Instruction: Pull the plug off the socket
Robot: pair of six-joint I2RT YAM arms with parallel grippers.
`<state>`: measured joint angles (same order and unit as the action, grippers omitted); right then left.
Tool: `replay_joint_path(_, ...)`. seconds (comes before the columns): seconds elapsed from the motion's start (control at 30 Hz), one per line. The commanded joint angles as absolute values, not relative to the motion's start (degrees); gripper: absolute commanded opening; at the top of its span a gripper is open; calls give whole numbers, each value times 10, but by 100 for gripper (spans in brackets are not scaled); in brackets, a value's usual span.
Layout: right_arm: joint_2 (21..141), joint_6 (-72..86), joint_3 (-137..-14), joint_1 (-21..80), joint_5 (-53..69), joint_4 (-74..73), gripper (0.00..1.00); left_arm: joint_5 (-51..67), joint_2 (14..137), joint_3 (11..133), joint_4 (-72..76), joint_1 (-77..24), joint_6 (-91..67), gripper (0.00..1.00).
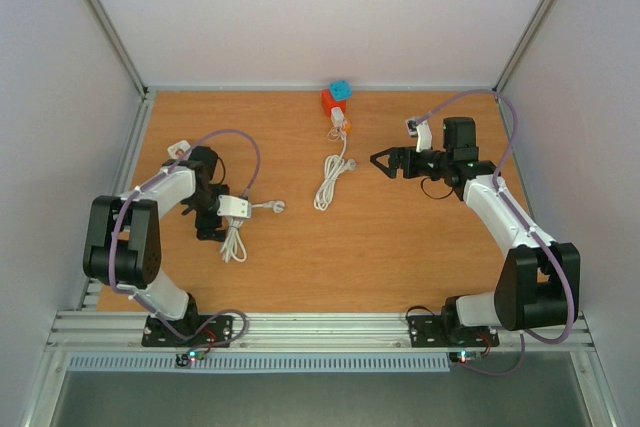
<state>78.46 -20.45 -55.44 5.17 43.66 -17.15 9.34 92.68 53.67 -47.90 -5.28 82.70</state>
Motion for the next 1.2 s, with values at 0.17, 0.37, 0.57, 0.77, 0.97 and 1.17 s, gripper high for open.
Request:
replay_joint_path(0.17, 760, -206, -557, 55, 440, -180, 98, 139, 940, 548, -485, -125, 779, 94)
replay_joint_path(0.37, 754, -211, -558, 54, 443, -184, 99, 169, 957, 547, -499, -170, 739, 90)
replay_joint_path(0.57, 744, -210, -559, 44, 447, -183, 99, 213, 967, 560, -493, -232, 669, 88)
replay_joint_path(0.77, 738, -209, -560, 32, 451, -184, 99, 241, 992, 596, -478, -304, 591, 86)
replay_joint_path(0.97, 737, -212, -560, 20, 459, -187, 99, 273, 1029, 645, -456, -373, 510, 84)
replay_joint_path(1.17, 726, -210, -561, 9, 454, -184, 99, 272, 1075, 690, -420, -439, 451, 83)
